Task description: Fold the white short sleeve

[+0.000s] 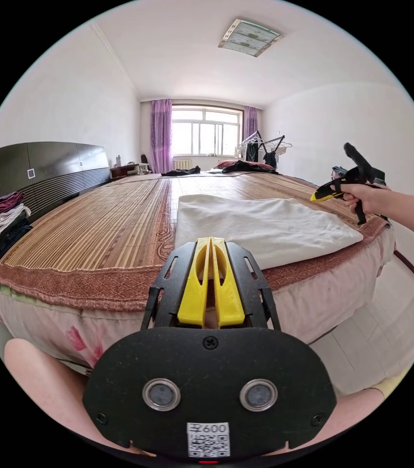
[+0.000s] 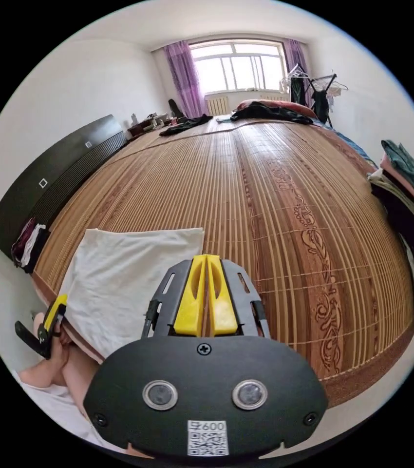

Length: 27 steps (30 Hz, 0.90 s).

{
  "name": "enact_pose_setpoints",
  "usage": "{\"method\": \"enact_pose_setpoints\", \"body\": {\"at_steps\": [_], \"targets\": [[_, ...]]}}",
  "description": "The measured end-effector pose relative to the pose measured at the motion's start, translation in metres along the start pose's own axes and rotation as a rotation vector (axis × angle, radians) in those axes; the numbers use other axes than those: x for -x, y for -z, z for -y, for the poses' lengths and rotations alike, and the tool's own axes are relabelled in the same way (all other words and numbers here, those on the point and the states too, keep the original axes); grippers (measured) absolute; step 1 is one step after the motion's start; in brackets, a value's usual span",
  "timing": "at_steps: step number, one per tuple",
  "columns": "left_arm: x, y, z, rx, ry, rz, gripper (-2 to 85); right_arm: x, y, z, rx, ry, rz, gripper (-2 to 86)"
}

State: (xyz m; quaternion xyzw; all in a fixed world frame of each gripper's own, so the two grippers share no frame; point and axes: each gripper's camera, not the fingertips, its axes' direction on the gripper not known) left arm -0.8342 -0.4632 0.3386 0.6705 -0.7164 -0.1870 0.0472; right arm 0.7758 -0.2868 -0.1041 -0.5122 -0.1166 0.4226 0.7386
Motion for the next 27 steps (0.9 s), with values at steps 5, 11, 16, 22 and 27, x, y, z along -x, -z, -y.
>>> {"method": "enact_pose_setpoints", "body": {"at_steps": [5, 11, 16, 22, 27], "targets": [[0.002, 0.000, 0.005, 0.003, 0.008, -0.009, 0.1, -0.005, -0.033, -0.090, 0.009, 0.017, 0.180, -0.8], [0.007, 0.000, 0.012, 0.009, 0.012, -0.024, 0.1, -0.075, -0.069, -0.149, -0.101, -0.050, 0.134, -0.9], [0.009, 0.000, 0.016, 0.008, 0.019, -0.026, 0.0, -0.110, -0.087, -0.191, -0.207, -0.106, -0.071, -0.8], [0.011, 0.000, 0.023, 0.009, 0.025, -0.024, 0.0, -0.078, -0.154, -0.248, -0.353, 0.076, 0.015, -0.8], [0.016, 0.003, 0.028, 0.014, 0.023, -0.037, 0.0, -0.030, -0.236, -0.280, -0.404, 0.309, -0.134, -0.8]]}}
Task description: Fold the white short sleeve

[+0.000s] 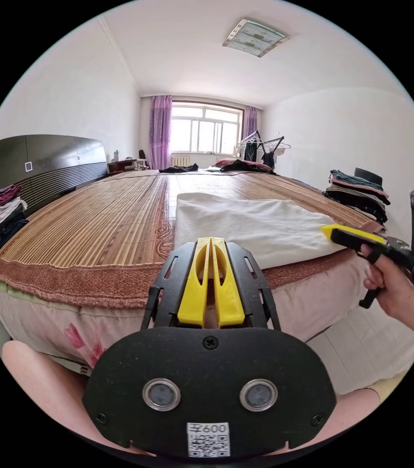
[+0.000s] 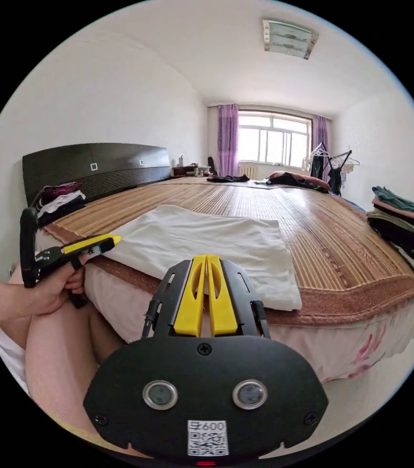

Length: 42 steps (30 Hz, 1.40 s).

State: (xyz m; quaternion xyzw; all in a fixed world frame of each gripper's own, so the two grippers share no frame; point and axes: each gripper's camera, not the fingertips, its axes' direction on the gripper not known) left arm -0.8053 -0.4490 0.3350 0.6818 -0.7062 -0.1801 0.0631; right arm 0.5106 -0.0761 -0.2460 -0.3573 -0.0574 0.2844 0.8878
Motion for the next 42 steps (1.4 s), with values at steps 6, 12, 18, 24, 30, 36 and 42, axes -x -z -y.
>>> {"method": "enact_pose_setpoints", "body": {"at_steps": [6, 12, 18, 24, 30, 36, 42], "targets": [[0.006, 0.002, 0.006, -0.003, 0.001, -0.012, 0.0, -0.028, -0.044, -0.059, -0.018, 0.104, -0.082, -0.8], [0.011, 0.002, 0.012, -0.005, 0.000, -0.010, 0.1, -0.104, -0.074, -0.107, -0.007, 0.068, -0.203, -0.8], [0.017, 0.003, 0.017, -0.008, 0.002, -0.011, 0.1, -0.127, -0.110, -0.130, 0.119, 0.295, -0.230, -0.8], [0.024, 0.003, 0.022, -0.008, 0.002, -0.010, 0.2, -0.092, -0.153, -0.138, 0.266, 0.709, -0.243, 0.6], [0.032, 0.004, 0.025, -0.011, 0.002, -0.012, 0.2, -0.105, -0.205, -0.156, 0.375, 0.974, -0.363, 3.5], [0.040, 0.004, 0.027, -0.012, 0.001, -0.011, 0.4, -0.123, -0.246, -0.167, 0.410, 1.069, -0.398, 3.0], [0.048, 0.005, 0.026, -0.013, -0.003, -0.015, 0.4, -0.138, -0.286, -0.158, 0.485, 1.043, -0.434, 1.7]]}}
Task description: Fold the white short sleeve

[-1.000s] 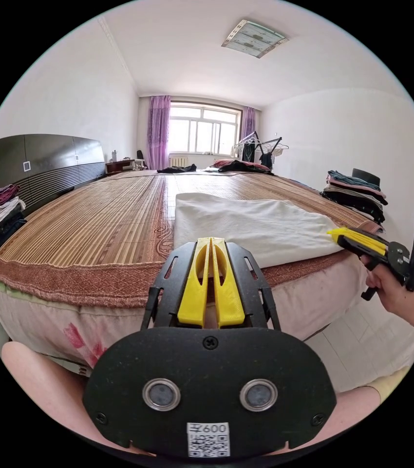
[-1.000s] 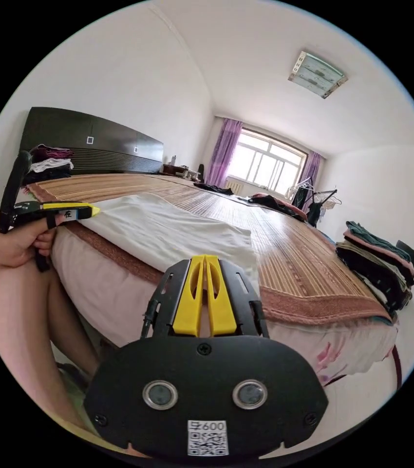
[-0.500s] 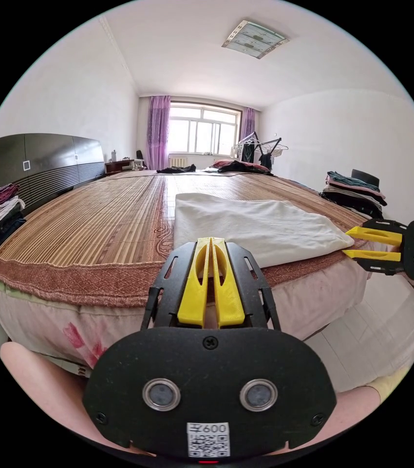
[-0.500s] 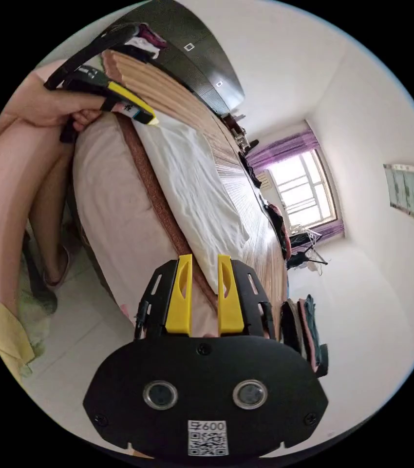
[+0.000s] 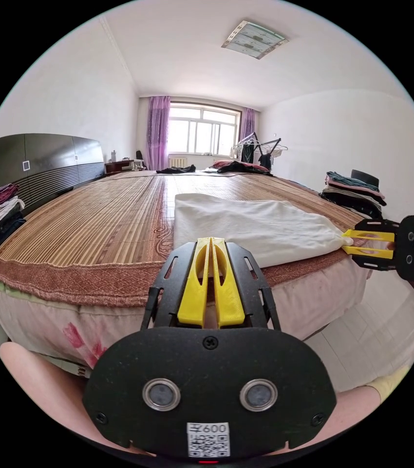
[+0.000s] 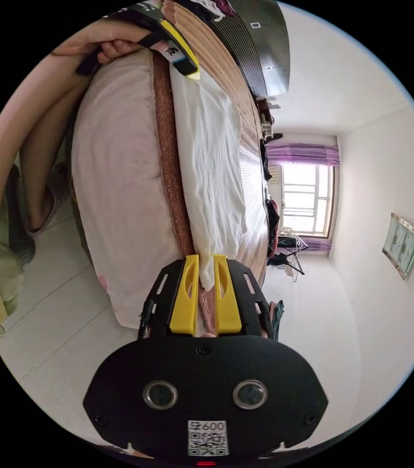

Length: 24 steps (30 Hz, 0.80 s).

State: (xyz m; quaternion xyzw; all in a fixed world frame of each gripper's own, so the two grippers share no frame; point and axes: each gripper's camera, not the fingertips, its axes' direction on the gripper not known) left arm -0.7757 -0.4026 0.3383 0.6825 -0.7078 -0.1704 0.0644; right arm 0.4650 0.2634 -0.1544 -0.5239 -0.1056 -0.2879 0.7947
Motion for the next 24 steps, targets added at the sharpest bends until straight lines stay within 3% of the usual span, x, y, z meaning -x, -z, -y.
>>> {"method": "enact_pose_setpoints", "body": {"at_steps": [6, 13, 24], "targets": [[0.000, 0.002, -0.003, -0.005, -0.026, 0.029, 0.3, 0.002, -0.031, 0.004, 0.024, 0.129, -0.065, 2.8], [0.007, 0.003, -0.010, -0.006, -0.030, 0.038, 0.2, -0.036, -0.020, 0.001, -0.116, 0.022, 0.072, 5.6], [0.016, 0.007, -0.028, -0.003, -0.036, 0.036, 0.3, -0.046, -0.037, 0.041, -0.164, 0.108, 0.050, 4.5]]}}
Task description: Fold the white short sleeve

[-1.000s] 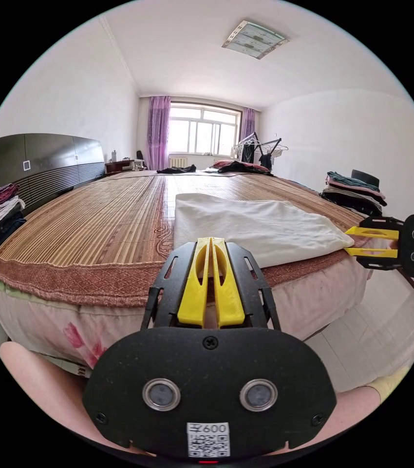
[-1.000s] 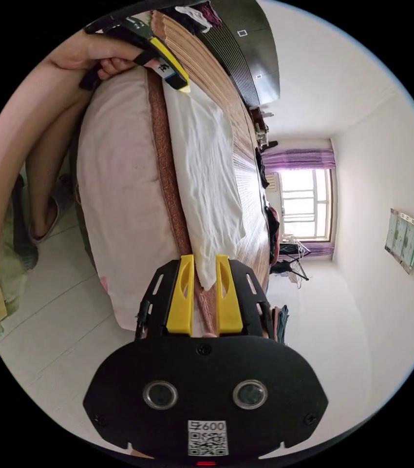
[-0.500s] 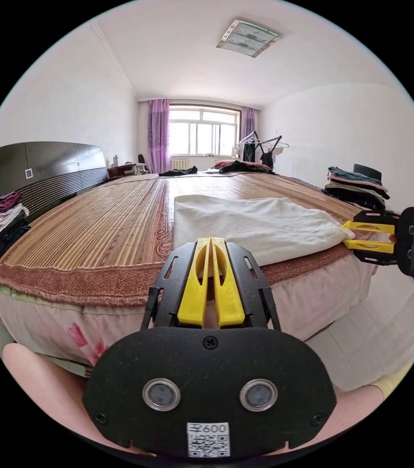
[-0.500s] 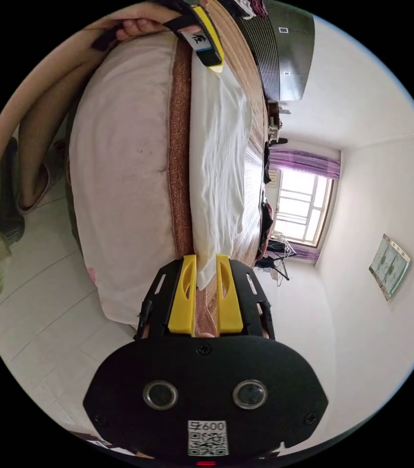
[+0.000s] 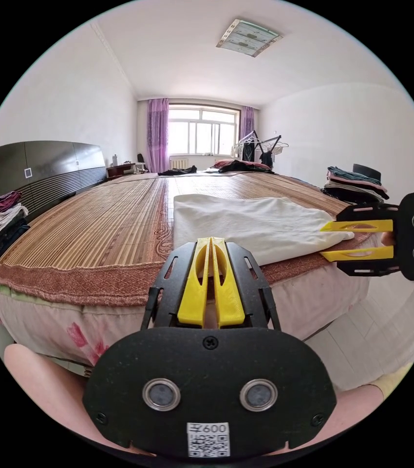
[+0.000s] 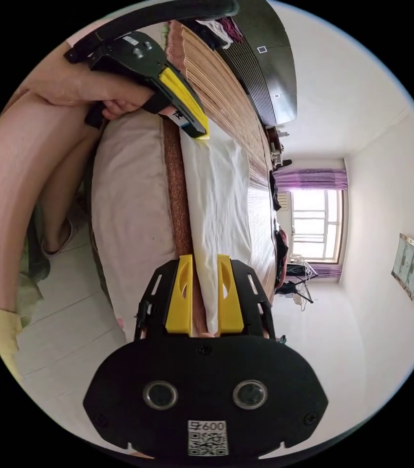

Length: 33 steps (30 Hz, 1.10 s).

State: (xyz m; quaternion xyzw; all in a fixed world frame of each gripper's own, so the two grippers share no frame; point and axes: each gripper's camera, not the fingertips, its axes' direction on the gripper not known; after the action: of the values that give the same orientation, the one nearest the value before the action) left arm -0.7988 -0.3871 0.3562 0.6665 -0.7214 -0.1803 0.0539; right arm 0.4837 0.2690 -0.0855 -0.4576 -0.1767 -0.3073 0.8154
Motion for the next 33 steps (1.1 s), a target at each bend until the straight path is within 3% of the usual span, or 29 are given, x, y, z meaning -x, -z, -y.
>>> {"method": "enact_pose_setpoints", "body": {"at_steps": [10, 15, 26, 29, 33], "targets": [[-0.005, 0.008, -0.029, -0.004, -0.022, 0.014, 0.7, -0.018, -0.015, -0.007, 0.044, 0.033, -0.030, 0.1], [-0.020, 0.035, -0.050, -0.096, -0.095, -0.003, 2.4, -0.048, -0.008, -0.018, 0.025, -0.073, 0.023, -0.4], [-0.157, 0.069, -0.137, -0.237, -0.799, 0.054, 7.5, -0.095, 0.007, -0.030, 0.007, -0.123, 0.050, -0.6], [-0.166, 0.061, -0.155, -0.211, -0.860, 0.111, 7.5, -0.096, 0.011, -0.033, 0.004, -0.113, 0.034, -0.6], [-0.149, 0.055, -0.156, -0.185, -0.776, 0.127, 7.5, -0.100, 0.014, -0.038, -0.004, -0.110, 0.031, -0.7]]}}
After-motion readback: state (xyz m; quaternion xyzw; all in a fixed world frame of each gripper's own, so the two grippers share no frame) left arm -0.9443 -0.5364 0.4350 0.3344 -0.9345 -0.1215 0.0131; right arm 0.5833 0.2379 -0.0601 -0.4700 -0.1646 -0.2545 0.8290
